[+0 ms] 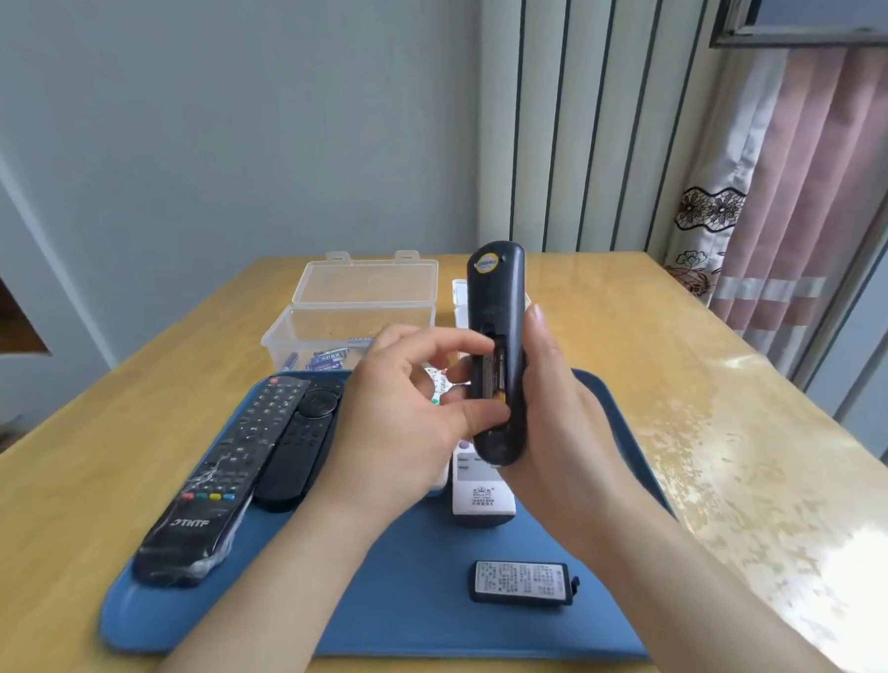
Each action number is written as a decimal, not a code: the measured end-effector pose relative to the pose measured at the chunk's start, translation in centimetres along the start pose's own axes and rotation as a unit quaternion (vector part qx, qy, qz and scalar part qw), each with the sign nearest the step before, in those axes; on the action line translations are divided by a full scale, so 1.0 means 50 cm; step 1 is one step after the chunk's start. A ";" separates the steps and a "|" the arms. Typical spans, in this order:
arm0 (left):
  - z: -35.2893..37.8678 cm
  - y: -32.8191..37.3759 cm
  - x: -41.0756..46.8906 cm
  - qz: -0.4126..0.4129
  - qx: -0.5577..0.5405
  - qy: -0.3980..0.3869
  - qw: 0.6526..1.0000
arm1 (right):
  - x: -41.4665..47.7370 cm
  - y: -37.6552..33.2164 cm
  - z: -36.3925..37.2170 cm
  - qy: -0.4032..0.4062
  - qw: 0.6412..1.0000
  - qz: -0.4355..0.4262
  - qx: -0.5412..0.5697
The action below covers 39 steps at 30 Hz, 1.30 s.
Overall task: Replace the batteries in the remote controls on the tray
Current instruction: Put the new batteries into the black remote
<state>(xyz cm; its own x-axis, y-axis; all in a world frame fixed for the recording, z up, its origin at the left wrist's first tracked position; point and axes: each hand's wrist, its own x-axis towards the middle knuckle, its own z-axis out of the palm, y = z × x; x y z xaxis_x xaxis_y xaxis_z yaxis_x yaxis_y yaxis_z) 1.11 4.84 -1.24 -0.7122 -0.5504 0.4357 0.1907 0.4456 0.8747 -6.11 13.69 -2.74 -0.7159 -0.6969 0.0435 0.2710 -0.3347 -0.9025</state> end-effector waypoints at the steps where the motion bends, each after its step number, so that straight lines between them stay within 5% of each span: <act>1: -0.006 -0.003 0.005 -0.057 -0.063 -0.016 0.996 | -0.001 0.005 0.003 -0.009 0.999 -0.006 -0.031; 4: -0.020 -0.018 0.013 -0.190 -0.172 -0.063 0.964 | -0.002 0.021 0.013 -0.041 0.996 -0.002 -0.078; 11: -0.017 -0.026 0.010 -0.191 -0.195 -0.087 0.958 | -0.003 -0.007 0.000 -0.074 0.997 0.025 0.024; 17: -0.029 -0.019 0.020 -0.237 -0.381 -0.085 0.890 | 0.002 -0.035 -0.021 -0.066 0.991 0.042 0.108; 28: -0.036 -0.035 0.023 -0.126 -0.306 0.045 0.943 | 0.009 -0.032 -0.024 -0.013 0.992 0.039 0.121; 39: -0.006 -0.006 0.002 0.072 -0.103 0.047 0.991 | -0.003 -0.018 0.000 -0.020 0.997 0.000 0.072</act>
<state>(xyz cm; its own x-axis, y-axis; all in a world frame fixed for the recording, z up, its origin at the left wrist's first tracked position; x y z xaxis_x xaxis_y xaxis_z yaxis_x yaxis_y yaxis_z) 1.16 4.46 -1.39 -0.6038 -0.5589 0.5683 0.4259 0.3765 0.8227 -6.27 14.10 -1.94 -0.6901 -0.7209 0.0642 0.3620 -0.4206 -0.8319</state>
